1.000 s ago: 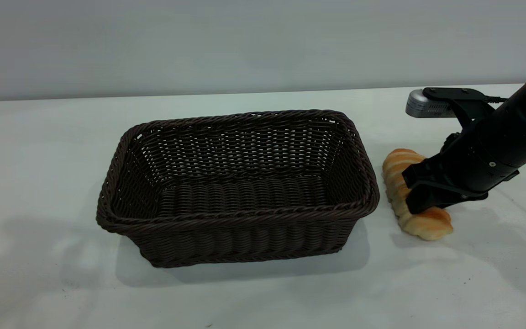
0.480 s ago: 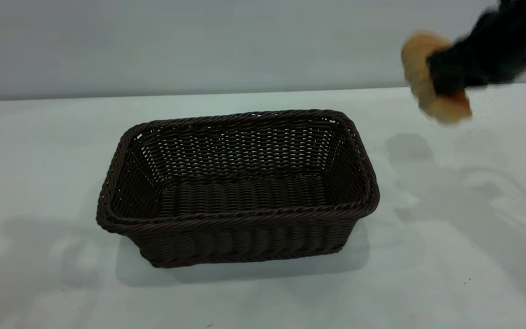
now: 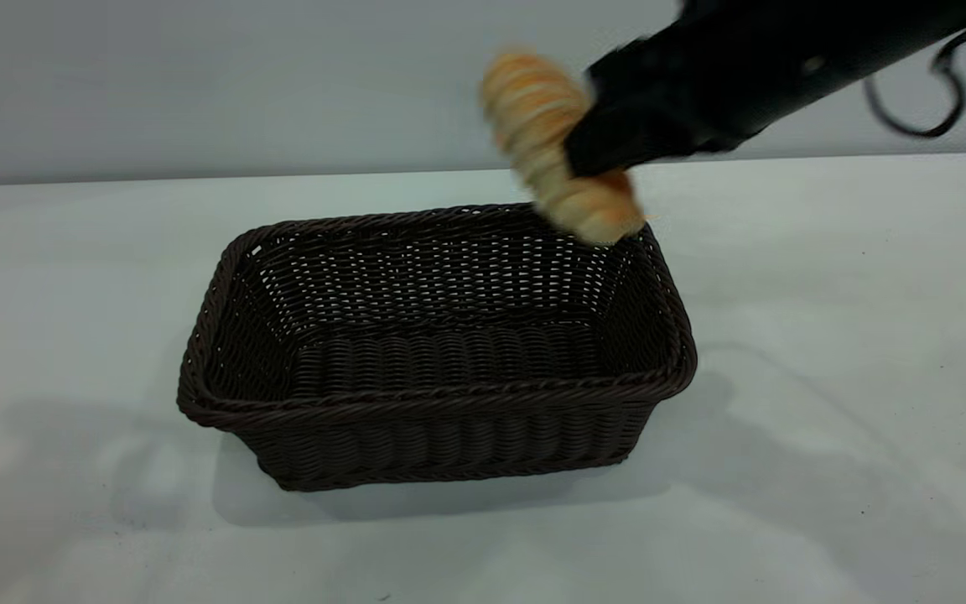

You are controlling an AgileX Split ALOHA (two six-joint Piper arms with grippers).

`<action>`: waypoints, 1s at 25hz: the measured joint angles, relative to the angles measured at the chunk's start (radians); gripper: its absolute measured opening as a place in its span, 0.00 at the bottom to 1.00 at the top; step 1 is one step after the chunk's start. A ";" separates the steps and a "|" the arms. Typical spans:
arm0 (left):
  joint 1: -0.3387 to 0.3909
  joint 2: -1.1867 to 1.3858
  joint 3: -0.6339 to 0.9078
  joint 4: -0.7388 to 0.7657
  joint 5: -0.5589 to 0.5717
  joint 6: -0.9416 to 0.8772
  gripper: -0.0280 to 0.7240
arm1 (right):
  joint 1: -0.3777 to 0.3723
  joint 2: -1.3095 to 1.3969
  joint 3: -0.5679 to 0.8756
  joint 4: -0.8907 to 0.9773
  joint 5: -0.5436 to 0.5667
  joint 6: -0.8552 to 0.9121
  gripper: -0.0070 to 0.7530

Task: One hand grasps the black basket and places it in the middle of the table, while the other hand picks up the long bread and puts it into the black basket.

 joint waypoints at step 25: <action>0.000 -0.184 0.002 0.352 0.174 -0.090 0.59 | -0.126 -0.251 -0.025 -1.129 0.307 1.009 0.39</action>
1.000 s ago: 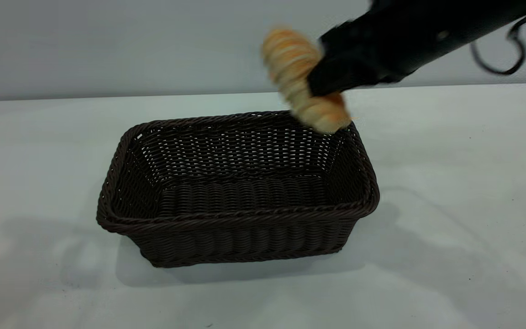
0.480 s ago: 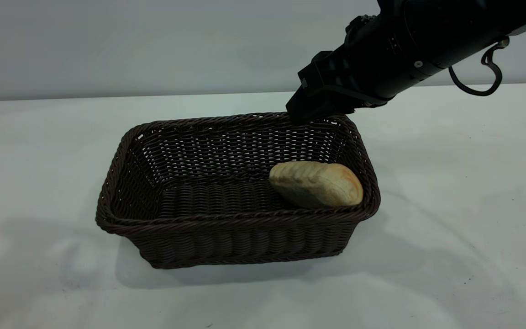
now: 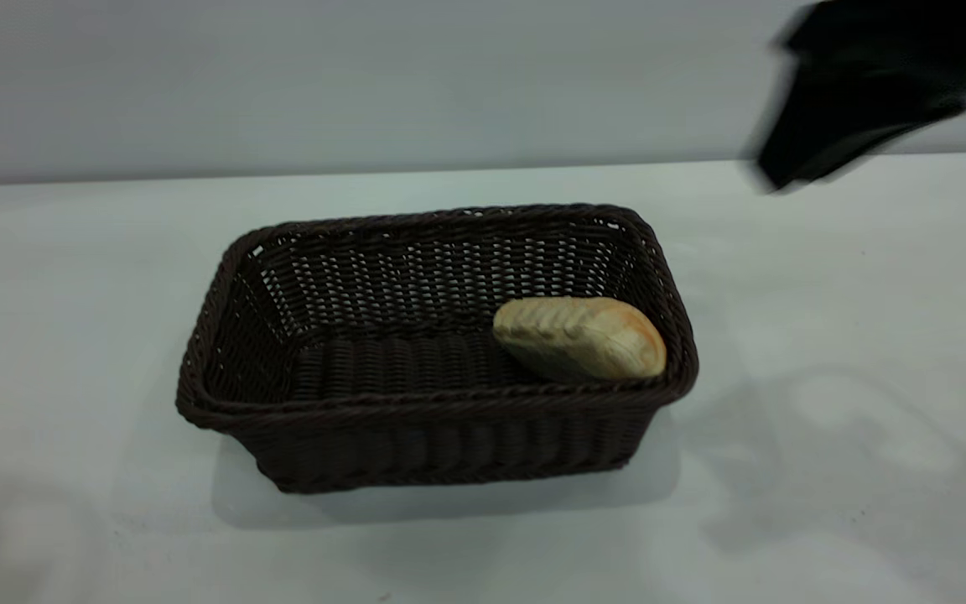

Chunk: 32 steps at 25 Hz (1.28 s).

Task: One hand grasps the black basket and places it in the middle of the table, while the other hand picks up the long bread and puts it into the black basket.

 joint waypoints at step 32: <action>0.000 -0.903 0.614 -0.083 0.093 0.025 0.59 | -0.009 -1.149 0.214 -0.413 0.535 0.440 0.46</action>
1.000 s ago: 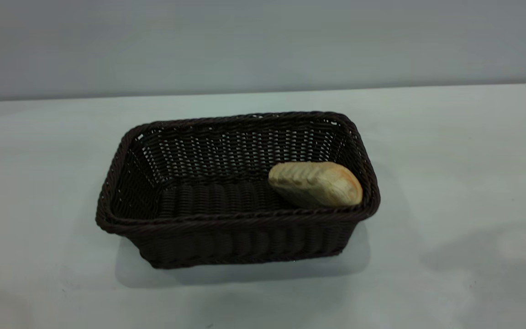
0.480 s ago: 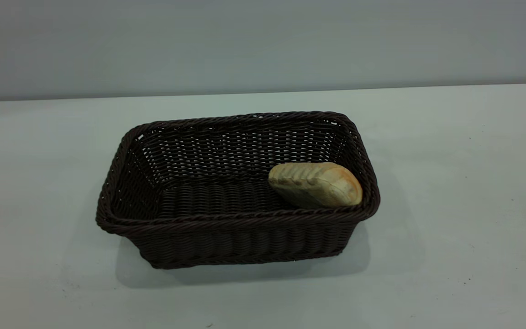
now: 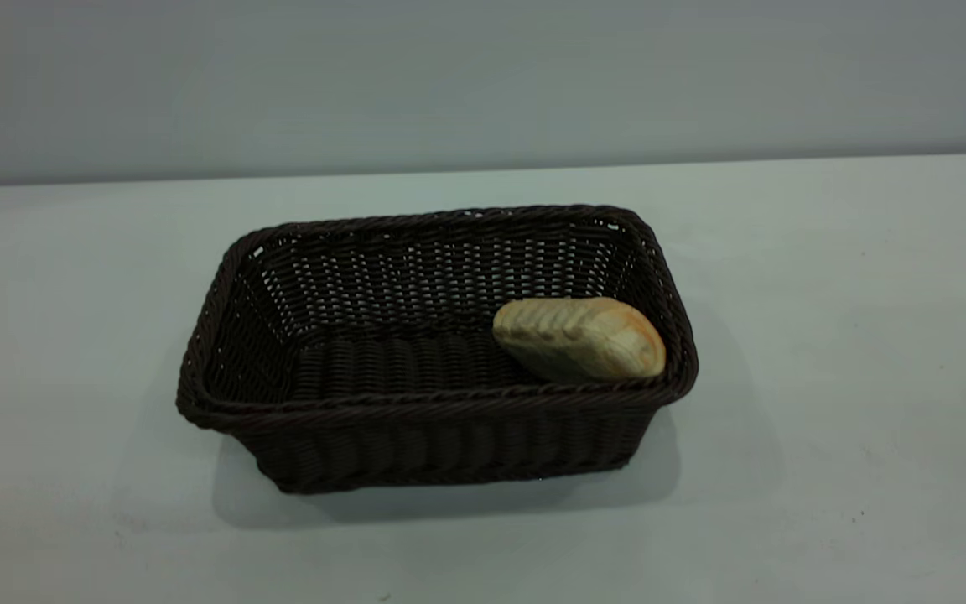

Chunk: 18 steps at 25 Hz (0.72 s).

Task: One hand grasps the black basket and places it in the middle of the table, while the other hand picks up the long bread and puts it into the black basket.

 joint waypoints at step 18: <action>0.000 -0.187 0.131 -0.022 -0.016 -0.028 0.59 | 0.000 -0.316 0.303 0.009 -0.072 0.002 0.46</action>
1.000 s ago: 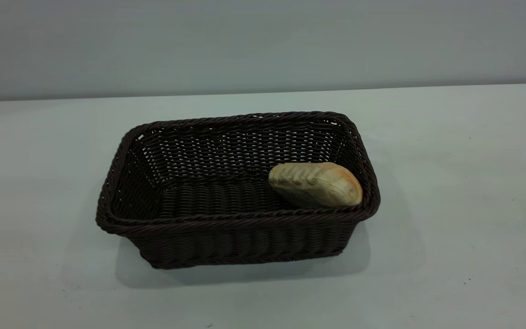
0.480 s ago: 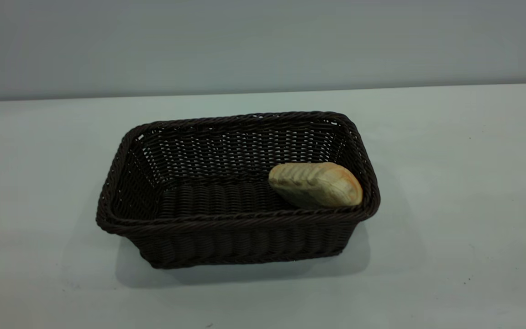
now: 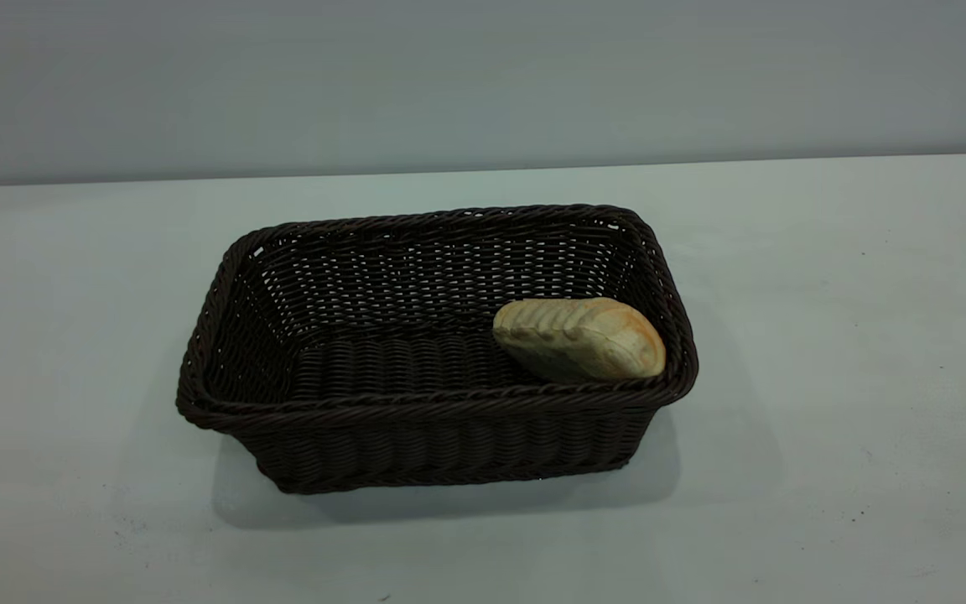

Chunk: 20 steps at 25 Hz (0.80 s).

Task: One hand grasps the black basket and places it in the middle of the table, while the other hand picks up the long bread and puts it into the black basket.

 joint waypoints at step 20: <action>0.000 -0.001 0.001 -0.026 -0.008 0.029 0.59 | 0.000 -0.002 0.006 0.001 -0.001 0.001 0.46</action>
